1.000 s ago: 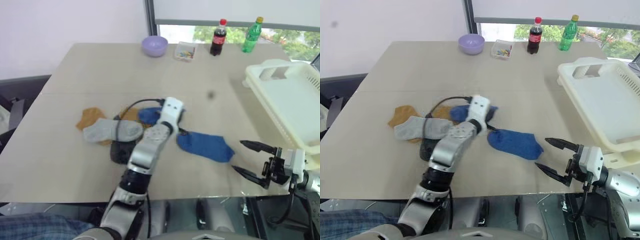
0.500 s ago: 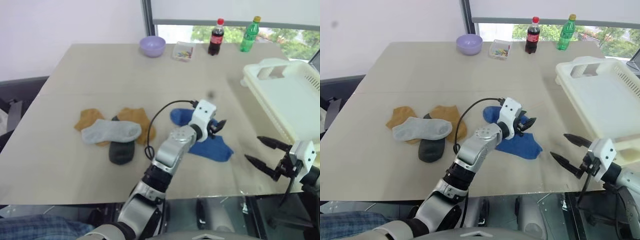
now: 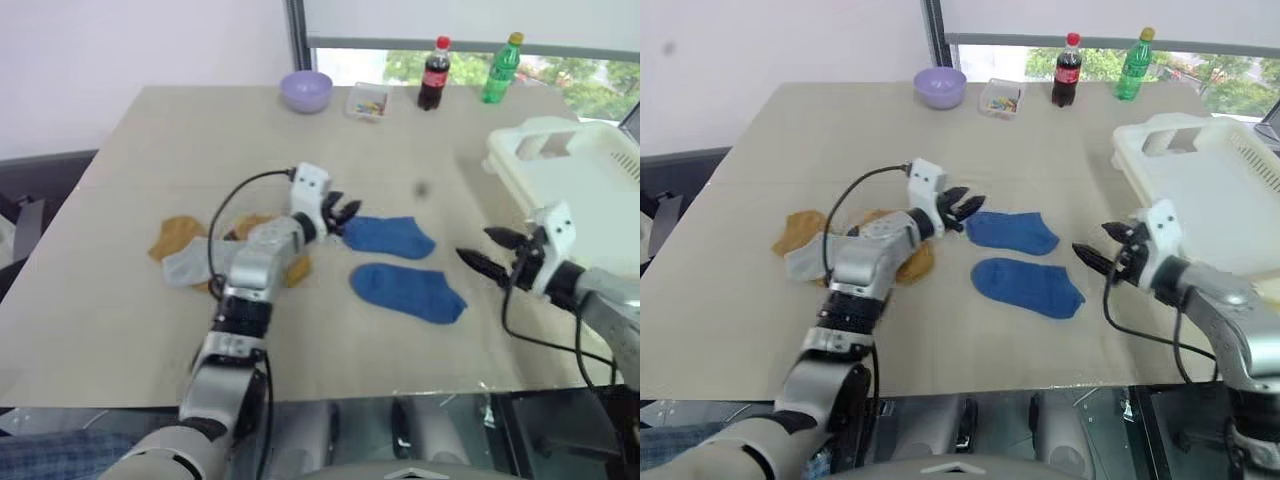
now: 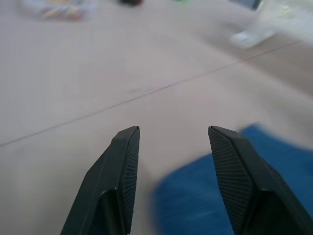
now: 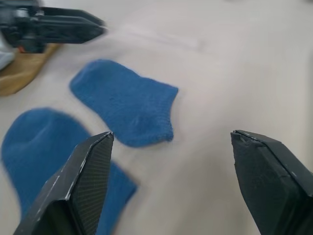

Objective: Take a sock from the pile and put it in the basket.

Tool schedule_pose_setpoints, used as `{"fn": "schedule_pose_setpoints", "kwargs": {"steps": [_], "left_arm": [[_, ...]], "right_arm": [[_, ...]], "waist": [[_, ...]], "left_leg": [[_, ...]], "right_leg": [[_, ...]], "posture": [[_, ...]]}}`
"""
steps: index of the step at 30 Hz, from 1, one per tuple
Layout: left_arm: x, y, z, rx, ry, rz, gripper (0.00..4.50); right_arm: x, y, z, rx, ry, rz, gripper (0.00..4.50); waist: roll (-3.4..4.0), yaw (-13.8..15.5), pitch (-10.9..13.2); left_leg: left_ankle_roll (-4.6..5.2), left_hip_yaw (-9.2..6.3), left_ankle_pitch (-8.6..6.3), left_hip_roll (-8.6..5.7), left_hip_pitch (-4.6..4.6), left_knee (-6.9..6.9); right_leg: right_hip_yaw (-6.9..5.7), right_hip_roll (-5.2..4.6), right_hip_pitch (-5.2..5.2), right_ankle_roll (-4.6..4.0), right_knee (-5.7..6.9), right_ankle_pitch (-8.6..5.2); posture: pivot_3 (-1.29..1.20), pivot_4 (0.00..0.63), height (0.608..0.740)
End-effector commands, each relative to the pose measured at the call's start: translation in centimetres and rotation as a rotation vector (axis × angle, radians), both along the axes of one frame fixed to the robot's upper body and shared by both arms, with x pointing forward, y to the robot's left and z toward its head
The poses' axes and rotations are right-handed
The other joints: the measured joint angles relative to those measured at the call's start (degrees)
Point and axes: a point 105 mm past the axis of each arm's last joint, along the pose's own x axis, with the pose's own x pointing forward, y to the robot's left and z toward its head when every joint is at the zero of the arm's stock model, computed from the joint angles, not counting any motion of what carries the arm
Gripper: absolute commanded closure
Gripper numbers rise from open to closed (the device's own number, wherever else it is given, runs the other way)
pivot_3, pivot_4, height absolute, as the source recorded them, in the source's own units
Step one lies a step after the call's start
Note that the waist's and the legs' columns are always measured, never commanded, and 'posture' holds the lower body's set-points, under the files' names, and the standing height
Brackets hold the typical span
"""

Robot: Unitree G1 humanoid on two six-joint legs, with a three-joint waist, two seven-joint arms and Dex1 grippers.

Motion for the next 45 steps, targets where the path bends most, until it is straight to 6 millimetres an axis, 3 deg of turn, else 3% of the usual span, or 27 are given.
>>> {"fn": "schedule_pose_setpoints", "kwargs": {"steps": [1, 7, 10, 14, 17, 18, 20, 21, 23, 39, 42, 43, 45], "left_arm": [[0.3, -0.1, -0.2, -0.007, 0.014, -0.068, 2.09], [-0.6, -1.3, -2.0, -0.073, 0.134, -0.154, 2.09], [-1.1, -1.9, -2.4, -0.088, 0.165, -0.176, 2.0], [-1.6, -1.9, -3.2, -0.088, 0.228, -0.191, 2.0], [-1.9, -1.6, -4.5, -0.023, 0.276, -0.195, 2.0], [-1.9, -1.6, -4.8, -0.006, 0.281, -0.194, 2.49], [-2.0, -1.6, -5.1, 0.018, 0.294, -0.204, 3.09], [-2.1, -1.7, -5.2, 0.021, 0.304, -0.208, 3.69], [-2.1, -1.6, -5.5, 0.04, 0.319, -0.21, 4.47], [-2.9, -2.0, -5.9, 0.027, 0.336, -0.248, 4.47], [-2.8, -1.9, -5.9, 0.033, 0.333, -0.243, 4.5], [-2.8, -2.0, -5.9, 0.035, 0.332, -0.243, 4.5], [-2.8, -2.0, -6.0, 0.039, 0.332, -0.245, 4.5]], "right_arm": [[0.9, 1.0, -0.6, 0.064, 0.107, -0.01, 0.58], [1.7, 2.4, -2.4, 0.145, 0.286, -0.025, 0.58], [1.2, 3.3, -3.0, 0.141, 0.343, 0.007, 1.37], [1.1, 4.0, -3.1, 0.153, 0.349, 0.018, 3.42], [1.1, 4.4, -3.2, 0.149, 0.347, 0.021, 4.45], [1.1, 4.4, -3.3, 0.147, 0.347, 0.02, 4.5], [1.2, 4.4, -3.3, 0.136, 0.341, 0.016, 4.5], [1.3, 4.3, -3.3, 0.131, 0.338, 0.013, 4.5], [1.4, 4.2, -3.2, 0.13, 0.333, 0.008, 4.5], [2.4, 4.9, -1.6, 0.207, 0.262, 0.002, 4.5], [2.3, 4.2, -1.9, 0.153, 0.255, -0.015, 3.81], [2.5, 3.9, -2.0, 0.129, 0.249, -0.039, 3.28], [2.6, 3.7, -2.2, 0.119, 0.25, -0.055, 2.63]], "waist": [[0.0, 0.2, 0.0], [0.01, 0.2, 0.0], [0.02, 0.1, 0.0], [0.04, -0.2, 0.0], [0.07, -0.2, -0.1], [0.1, -0.2, -0.1], [0.1, -0.1, -0.1], [0.11, -0.1, -0.1], [0.11, -0.1, -0.1], [0.2, -0.1, -0.2], [0.2, -0.1, -0.2], [0.2, -0.1, -0.2], [0.26, -0.1, -0.2]], "left_leg": [[0.0, -0.04, 0.0, -0.07, -0.11, 0.0], [-0.06, -0.09, 0.04, -0.32, -0.89, 0.2], [-0.01, -0.06, 0.01, -0.32, -0.88, 0.2], [0.2, -0.07, -0.12, -0.29, -0.8, 0.2], [0.19, -0.06, -0.11, -0.28, -0.75, 0.24], [0.19, -0.05, -0.11, -0.27, -0.7, 0.26], [0.19, -0.03, -0.11, -0.28, -0.67, 0.31], [0.19, -0.03, -0.11, -0.28, -0.67, 0.33], [0.19, -0.02, -0.11, -0.3, -0.67, 0.34], [0.2, -0.02, -0.11, -0.3, -0.68, 0.35], [0.2, -0.01, -0.11, -0.31, -0.68, 0.35], [0.2, -0.01, -0.11, -0.31, -0.68, 0.35], [0.2, -0.01, -0.11, -0.3, -0.68, 0.35]], "right_leg": [[-0.04, -0.1, -0.08, 0.0, 0.0, 0.0], [-0.06, -0.37, -0.67, 0.16, 0.0, 0.09], [-0.04, -0.37, -0.68, 0.17, 0.01, 0.09], [-0.02, -0.31, -0.66, 0.22, 0.1, 0.12], [0.0, -0.27, -0.65, 0.22, 0.16, 0.12], [0.01, -0.26, -0.6, 0.22, 0.16, 0.12], [0.04, -0.26, -0.58, 0.23, 0.18, 0.13], [0.04, -0.26, -0.56, 0.24, 0.17, 0.14], [0.06, -0.27, -0.56, 0.26, 0.17, 0.15], [0.08, -0.29, -0.56, 0.27, 0.15, 0.16], [0.08, -0.29, -0.56, 0.27, 0.15, 0.16], [0.08, -0.29, -0.56, 0.27, 0.15, 0.16], [0.08, -0.28, -0.56, 0.27, 0.16, 0.16]], "posture": [[0.0, 0.15, 0.735], [0.0, 0.15, 0.735], [0.0, 0.15, 0.735], [0.0, 0.15, 0.735], [0.0, 0.15, 0.735], [0.0, 0.15, 0.735], [0.0, 0.15, 0.735], [0.0, 0.15, 0.735], [0.0, 0.15, 0.735], [0.0, 0.15, 0.735], [0.0, 0.15, 0.735], [0.0, 0.15, 0.735], [0.0, 0.15, 0.735]]}}
